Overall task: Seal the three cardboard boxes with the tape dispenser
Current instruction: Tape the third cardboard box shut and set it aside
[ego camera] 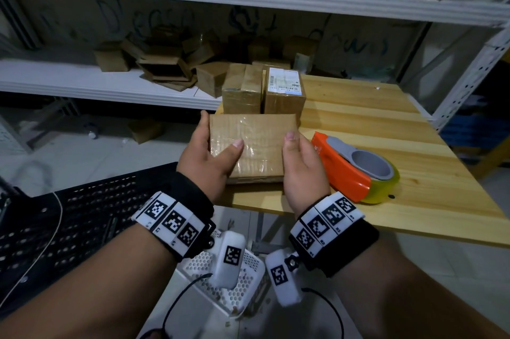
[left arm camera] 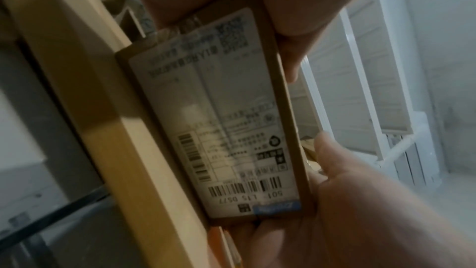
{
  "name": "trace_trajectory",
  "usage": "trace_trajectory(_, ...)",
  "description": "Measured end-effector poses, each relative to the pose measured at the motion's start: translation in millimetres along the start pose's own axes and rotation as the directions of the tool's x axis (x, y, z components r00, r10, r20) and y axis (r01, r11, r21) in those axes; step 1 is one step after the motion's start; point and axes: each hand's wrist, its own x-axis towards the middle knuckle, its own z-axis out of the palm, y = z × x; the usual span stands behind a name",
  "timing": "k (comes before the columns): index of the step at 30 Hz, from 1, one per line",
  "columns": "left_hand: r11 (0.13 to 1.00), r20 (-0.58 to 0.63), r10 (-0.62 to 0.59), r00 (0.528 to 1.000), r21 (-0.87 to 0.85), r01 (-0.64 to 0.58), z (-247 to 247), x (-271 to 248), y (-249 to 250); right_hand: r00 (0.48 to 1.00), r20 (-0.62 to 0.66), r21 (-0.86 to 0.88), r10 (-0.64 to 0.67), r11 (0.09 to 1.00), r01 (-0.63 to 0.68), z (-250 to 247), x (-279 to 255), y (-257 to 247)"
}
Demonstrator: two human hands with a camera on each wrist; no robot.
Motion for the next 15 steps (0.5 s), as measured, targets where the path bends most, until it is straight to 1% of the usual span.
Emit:
trace_trajectory(5, 0.998, -0.068, 0.003, 0.998, -0.065, -0.007, -3.8, 3.2, -2.3, 0.999, 0.028, 0.033, -0.031, 0.999, 0.03, 0.1, 3.2, 3.5)
trace_trajectory(8, 0.993, -0.106, 0.022, 0.994, -0.113, -0.034, -5.8, 3.7, -2.7, 0.997, 0.046, -0.03, -0.063, 0.997, 0.064, -1.8, 5.3, 6.7)
trace_trajectory(11, 0.976, -0.13, -0.023, 0.991, -0.217, -0.006, -7.2, 8.3, -2.3, 0.994, 0.052, -0.091, -0.096, 0.991, 0.1, -5.4, 5.2, 7.8)
trace_trajectory(13, 0.98, -0.121, -0.034, 0.992, -0.197, 0.01, -4.7, 9.5, -1.8, 0.993, 0.064, -0.104, -0.096, 0.989, 0.103, -6.2, 4.8, 7.9)
trace_trajectory(15, 0.986, -0.113, -0.018, 0.993, -0.165, -0.001, -1.3, 10.1, -5.1, 0.994, 0.052, -0.116, -0.092, 0.988, 0.097, -6.5, 6.0, 8.4)
